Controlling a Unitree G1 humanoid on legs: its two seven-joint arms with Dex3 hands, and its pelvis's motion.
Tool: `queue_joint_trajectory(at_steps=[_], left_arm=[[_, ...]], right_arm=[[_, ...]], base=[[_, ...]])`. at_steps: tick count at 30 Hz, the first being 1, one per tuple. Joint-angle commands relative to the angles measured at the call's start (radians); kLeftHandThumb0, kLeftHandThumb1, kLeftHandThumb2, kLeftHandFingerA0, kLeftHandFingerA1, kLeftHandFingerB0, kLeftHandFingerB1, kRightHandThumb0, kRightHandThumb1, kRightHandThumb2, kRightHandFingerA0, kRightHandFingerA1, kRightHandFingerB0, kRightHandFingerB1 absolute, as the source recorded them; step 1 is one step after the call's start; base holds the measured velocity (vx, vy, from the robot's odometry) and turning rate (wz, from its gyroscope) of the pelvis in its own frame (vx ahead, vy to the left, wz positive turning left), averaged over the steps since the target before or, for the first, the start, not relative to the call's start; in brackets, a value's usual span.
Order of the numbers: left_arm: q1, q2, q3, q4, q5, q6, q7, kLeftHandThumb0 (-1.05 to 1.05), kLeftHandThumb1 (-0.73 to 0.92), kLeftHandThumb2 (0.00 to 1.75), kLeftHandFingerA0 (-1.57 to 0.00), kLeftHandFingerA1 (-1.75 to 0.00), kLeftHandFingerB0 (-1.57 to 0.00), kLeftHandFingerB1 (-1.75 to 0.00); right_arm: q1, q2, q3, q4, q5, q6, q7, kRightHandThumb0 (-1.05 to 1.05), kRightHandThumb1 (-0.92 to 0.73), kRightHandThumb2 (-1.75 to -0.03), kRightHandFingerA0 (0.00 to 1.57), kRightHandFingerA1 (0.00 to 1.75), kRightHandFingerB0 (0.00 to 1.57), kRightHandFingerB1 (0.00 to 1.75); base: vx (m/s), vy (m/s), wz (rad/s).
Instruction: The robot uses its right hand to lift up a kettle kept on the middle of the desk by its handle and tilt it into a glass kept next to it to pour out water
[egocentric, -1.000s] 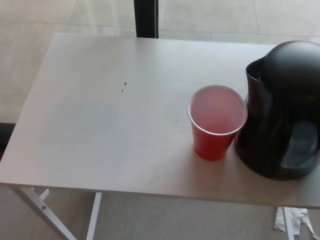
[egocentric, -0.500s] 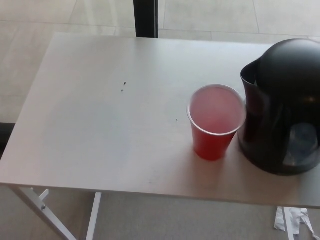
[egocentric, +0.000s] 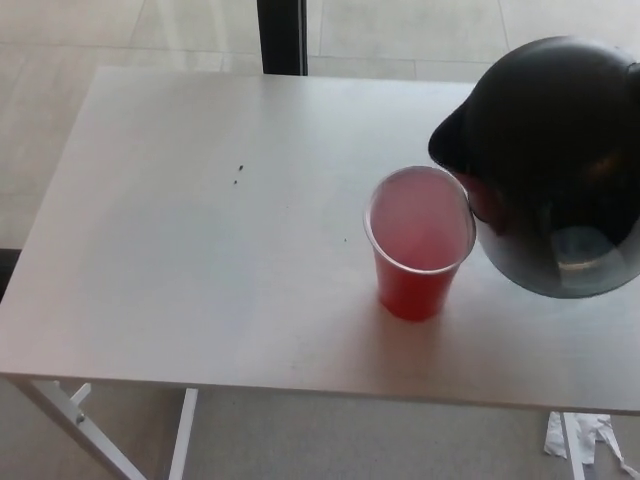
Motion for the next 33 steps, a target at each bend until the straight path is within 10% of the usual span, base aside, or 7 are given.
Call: queue_joint_trajectory(at_steps=[1,9,19,33], left_arm=[[-0.002,0.017,-0.002,-0.001,0.001,-0.009,0.004,-0.73,0.9,0.66,-0.72,-0.58,-0.51,-0.52],[-0.02,0.021,0.002,0.002,-0.004,0.002,0.001,-0.74,0.89,0.66,-0.71,-0.56,-0.5,-0.52],[-0.022,0.025,0.001,-0.001,-0.001,-0.003,0.004,-0.75,0.89,0.66,-0.74,-0.59,-0.52,-0.54],[-0.02,0.036,-0.001,-0.003,0.001,0.002,0.001,-0.75,0.9,0.67,-0.72,-0.57,-0.51,-0.53]], right_arm=[[-0.022,0.006,0.041,-0.082,0.041,0.074,0.037,-0.1,-0.51,-1.24,0.99,1.75,0.85,1.63],[-0.054,-0.049,0.092,-0.1,-0.019,0.141,0.052,-0.09,-0.43,-1.43,1.02,1.75,0.87,1.56],[-0.087,-0.152,0.125,0.002,-0.039,-0.07,0.159,-0.1,-0.44,-1.35,0.94,1.75,0.82,1.64],[-0.177,-0.207,0.145,0.011,-0.076,-0.04,0.186,-0.11,-0.45,-1.3,0.94,1.75,0.82,1.63]], base=[[0.0,0.0,0.0],[0.0,0.0,0.0],[0.0,0.0,0.0],[0.0,0.0,0.0]])
